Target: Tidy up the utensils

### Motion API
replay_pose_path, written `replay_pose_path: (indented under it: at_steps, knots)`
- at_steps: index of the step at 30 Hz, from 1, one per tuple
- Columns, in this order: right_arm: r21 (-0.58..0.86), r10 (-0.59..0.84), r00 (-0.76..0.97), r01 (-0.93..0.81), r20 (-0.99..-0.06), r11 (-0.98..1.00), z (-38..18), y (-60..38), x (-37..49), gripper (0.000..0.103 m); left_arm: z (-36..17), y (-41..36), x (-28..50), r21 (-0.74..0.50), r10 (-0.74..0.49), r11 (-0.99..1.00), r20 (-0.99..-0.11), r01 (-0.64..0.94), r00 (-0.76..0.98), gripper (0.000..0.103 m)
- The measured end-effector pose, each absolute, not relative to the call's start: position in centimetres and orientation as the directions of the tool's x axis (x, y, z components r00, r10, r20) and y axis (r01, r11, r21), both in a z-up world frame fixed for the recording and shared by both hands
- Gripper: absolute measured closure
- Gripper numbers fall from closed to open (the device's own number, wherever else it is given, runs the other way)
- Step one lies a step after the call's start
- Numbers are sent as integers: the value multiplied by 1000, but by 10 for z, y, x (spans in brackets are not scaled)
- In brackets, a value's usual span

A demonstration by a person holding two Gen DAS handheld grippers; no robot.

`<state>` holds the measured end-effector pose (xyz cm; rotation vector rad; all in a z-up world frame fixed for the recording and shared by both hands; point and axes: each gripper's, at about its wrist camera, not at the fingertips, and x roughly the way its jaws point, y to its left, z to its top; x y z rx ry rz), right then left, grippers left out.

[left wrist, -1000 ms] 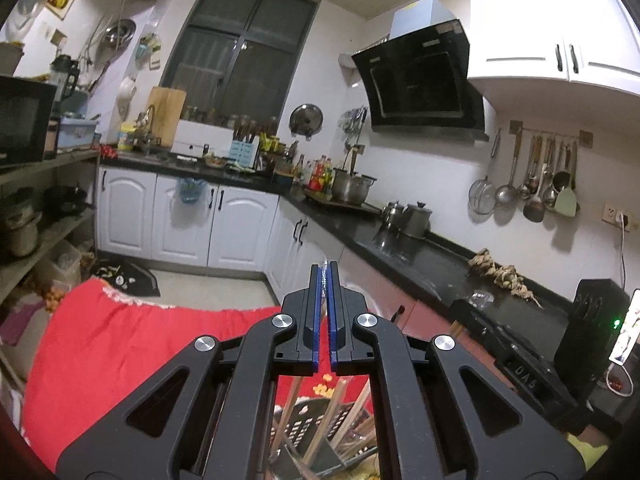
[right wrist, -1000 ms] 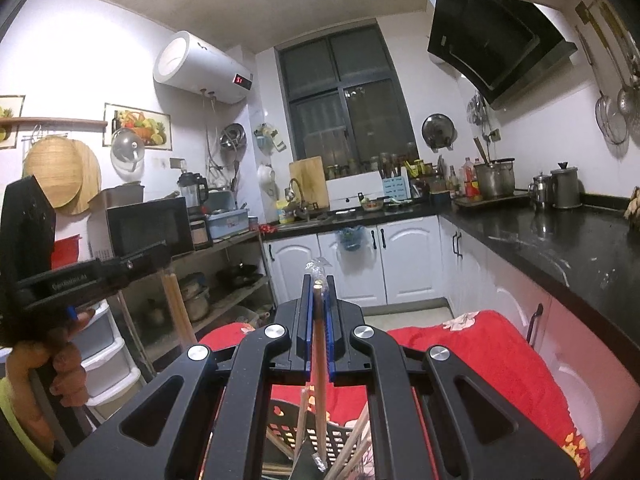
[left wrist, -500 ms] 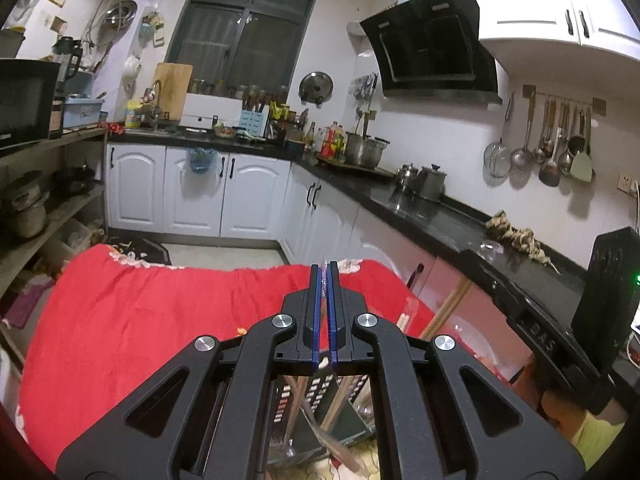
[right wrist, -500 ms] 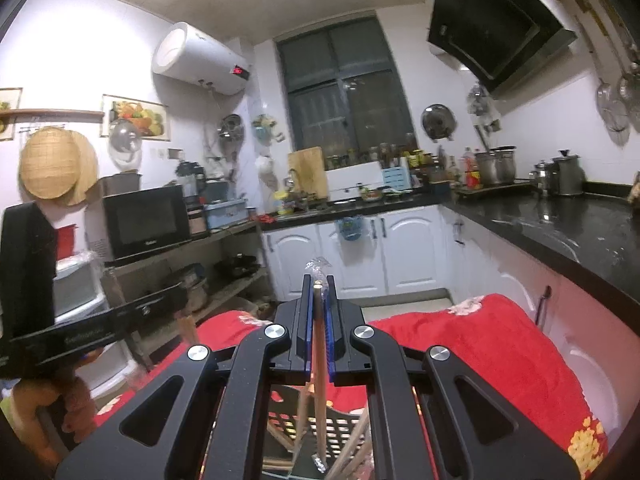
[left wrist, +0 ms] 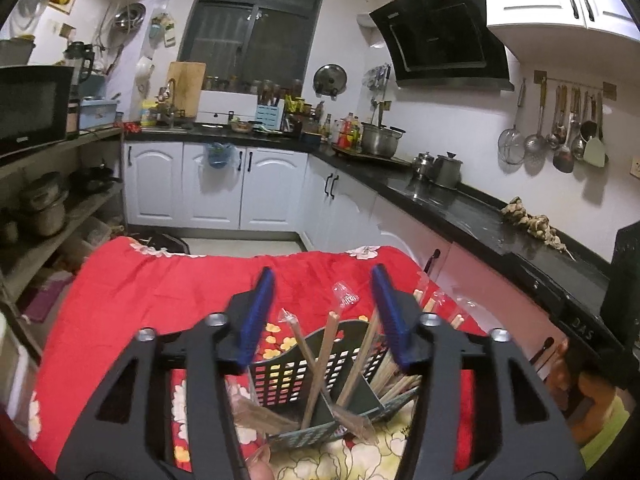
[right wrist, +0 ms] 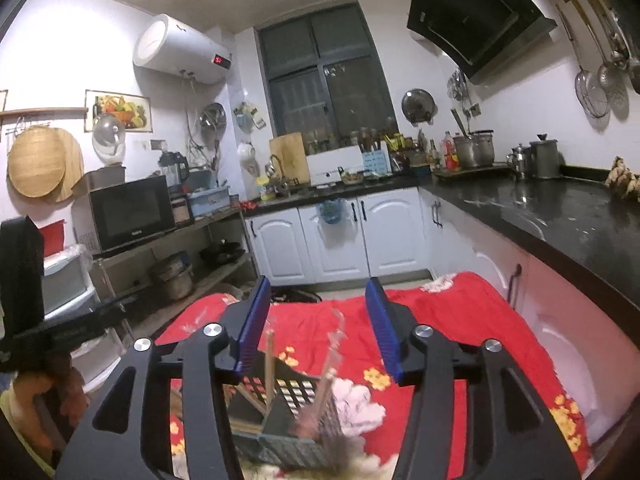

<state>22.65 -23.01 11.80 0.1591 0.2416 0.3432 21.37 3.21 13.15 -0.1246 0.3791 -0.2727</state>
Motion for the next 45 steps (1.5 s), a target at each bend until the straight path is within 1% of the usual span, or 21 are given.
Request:
replay_pose_path:
  at_steps: [1,2,3,4,5,6,8,9,11,13,17,20,25,29,38,42,45]
  knots:
    - [192,351,911,-313,-215,930,119,-233,223,47,135,33,210,-173,-284,956,-344,237,895,48]
    - [191,350,912,-312,-216,931,119,-234,220,43,139,33,206,-176,-288,955,-339,241,896,43]
    - [191,348,913,-311,-214,931,120,-236,216,40,143,34,203,-177,-292,953,-335,245,896,36]
    - [190,353,911,-316,-211,930,122,-238,210,38,147,34,199,-176,-291,954,-329,244,898,33]
    - [185,356,911,-321,-208,929,123,-239,206,36,150,35,195,-174,-289,954,-327,243,900,23]
    - [180,355,912,-322,-206,930,123,-239,203,35,152,34,192,-172,-288,955,-327,242,900,15]
    - [164,354,914,-325,-200,931,124,-240,194,29,155,34,184,-172,-291,954,-329,246,898,11]
    - [162,354,914,-326,-197,931,125,-241,190,28,155,33,182,-171,-295,953,-329,251,897,11]
    - [169,361,913,-332,-188,928,126,-242,180,19,153,31,176,-161,-287,956,-339,246,896,11]
    - [179,366,913,-336,-181,925,126,-244,172,15,150,30,170,-157,-285,957,-349,244,893,11]
    - [169,364,914,-336,-179,927,128,-244,159,10,143,30,154,-161,-279,958,-359,236,891,11]
    - [166,361,913,-333,-189,928,125,-242,150,8,135,31,146,-188,-280,957,-379,223,882,11]
    - [136,369,899,-346,-237,928,113,-236,141,7,118,28,133,-196,-268,960,-421,201,867,11]
    - [102,360,897,-345,-257,933,103,-228,132,7,103,27,123,-200,-250,964,-444,177,860,11]
    - [73,338,885,-332,-320,940,69,-220,117,6,52,20,109,-213,-233,967,-511,141,827,11]
    - [90,334,871,-323,-361,942,52,-222,115,6,33,12,103,-177,-196,977,-538,117,820,11]
    - [115,335,863,-315,-379,942,38,-225,113,6,22,8,97,-168,-180,980,-532,105,828,11]
